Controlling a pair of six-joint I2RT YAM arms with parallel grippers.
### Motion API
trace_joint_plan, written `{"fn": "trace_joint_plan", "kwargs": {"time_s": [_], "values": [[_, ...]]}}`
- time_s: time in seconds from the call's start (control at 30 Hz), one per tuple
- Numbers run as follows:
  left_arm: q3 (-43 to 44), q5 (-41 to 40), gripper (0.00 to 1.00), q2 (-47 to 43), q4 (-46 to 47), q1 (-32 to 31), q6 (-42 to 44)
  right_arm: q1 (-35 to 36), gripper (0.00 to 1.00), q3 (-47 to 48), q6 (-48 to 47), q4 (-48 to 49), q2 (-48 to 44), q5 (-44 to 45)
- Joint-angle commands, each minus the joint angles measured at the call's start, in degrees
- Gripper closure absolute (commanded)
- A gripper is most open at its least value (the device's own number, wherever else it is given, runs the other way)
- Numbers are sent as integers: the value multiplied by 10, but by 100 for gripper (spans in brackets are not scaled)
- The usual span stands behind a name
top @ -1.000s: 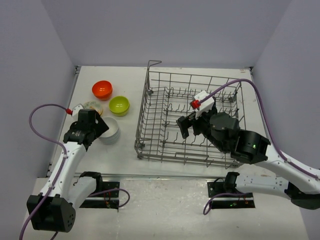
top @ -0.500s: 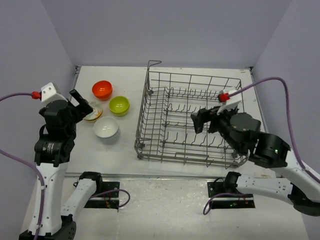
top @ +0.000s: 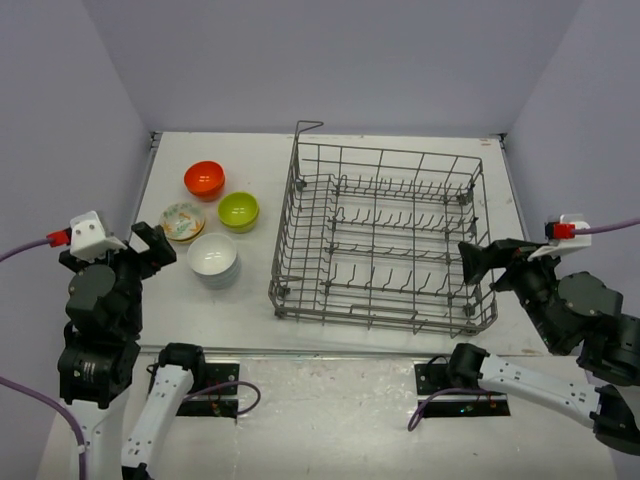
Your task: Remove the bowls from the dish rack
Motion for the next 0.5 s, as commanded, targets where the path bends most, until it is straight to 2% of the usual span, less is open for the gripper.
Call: {"fn": "trace_joint_plan", "kwargs": {"time_s": [0.0,0.17,0.47], "values": [[-50,-2,0,-65,45,-21,49,-1,1,-16,28,-30,-28,29],[-73,-56,0,-107,51,-40,48,0,1,-53,30,-21,-61,18],[-100,-76,0,-118,71,-52,47,-1,1,-84,29,13,-67,48]]}}
